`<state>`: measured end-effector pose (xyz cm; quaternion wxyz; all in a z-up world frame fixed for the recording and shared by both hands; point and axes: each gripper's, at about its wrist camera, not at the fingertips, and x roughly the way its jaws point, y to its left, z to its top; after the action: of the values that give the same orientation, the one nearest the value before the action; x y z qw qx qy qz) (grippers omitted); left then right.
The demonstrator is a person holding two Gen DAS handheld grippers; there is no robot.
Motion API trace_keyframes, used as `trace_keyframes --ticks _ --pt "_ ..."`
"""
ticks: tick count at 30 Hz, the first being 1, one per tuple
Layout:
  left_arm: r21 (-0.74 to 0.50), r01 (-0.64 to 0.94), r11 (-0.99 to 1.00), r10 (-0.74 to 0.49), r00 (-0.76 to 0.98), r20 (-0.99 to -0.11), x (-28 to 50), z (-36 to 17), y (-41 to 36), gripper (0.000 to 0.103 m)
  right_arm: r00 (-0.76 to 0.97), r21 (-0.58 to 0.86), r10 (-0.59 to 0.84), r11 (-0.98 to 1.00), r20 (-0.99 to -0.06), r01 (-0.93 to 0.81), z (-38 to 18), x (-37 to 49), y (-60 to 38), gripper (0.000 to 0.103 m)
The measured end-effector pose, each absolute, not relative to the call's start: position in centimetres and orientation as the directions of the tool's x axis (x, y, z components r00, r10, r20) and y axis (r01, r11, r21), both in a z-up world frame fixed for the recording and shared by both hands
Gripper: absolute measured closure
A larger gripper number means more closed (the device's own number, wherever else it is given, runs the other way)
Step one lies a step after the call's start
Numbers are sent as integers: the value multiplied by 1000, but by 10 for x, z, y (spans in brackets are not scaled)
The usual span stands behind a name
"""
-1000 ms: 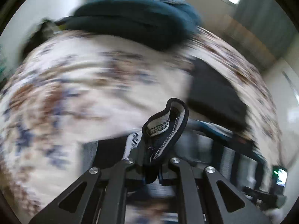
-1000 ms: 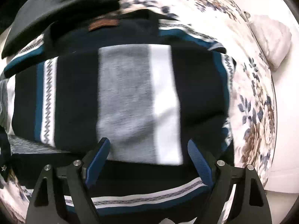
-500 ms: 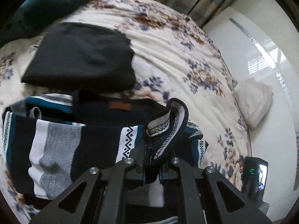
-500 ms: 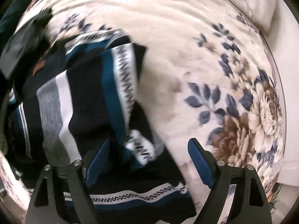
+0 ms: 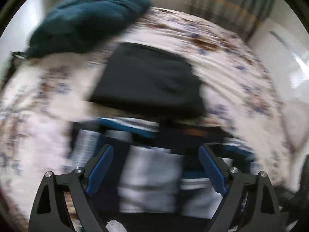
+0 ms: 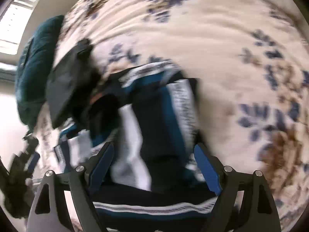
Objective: Fold small clothes
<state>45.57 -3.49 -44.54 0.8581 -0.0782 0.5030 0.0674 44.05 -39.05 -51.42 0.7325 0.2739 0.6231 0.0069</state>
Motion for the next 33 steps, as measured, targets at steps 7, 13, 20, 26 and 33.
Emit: trace_keyframes --ticks 7,13,20,26,33 --pt "126 -342 931 254 359 -898 424 -476 47 11 181 502 470 778 -864 377 -549 470 -345 16" --pt "193 -372 908 300 256 -919 410 -511 65 11 103 369 354 891 -929 264 -562 515 -264 18" --pt "149 -389 909 266 267 -926 416 -507 75 11 139 230 202 946 -970 231 -544 509 -247 93" --pt "105 -402 910 234 287 -929 432 -508 84 11 222 209 138 918 -965 337 -510 462 -324 92" --pt "109 -320 941 194 249 -949 468 -540 67 11 110 198 165 841 -980 504 -531 424 -408 47"
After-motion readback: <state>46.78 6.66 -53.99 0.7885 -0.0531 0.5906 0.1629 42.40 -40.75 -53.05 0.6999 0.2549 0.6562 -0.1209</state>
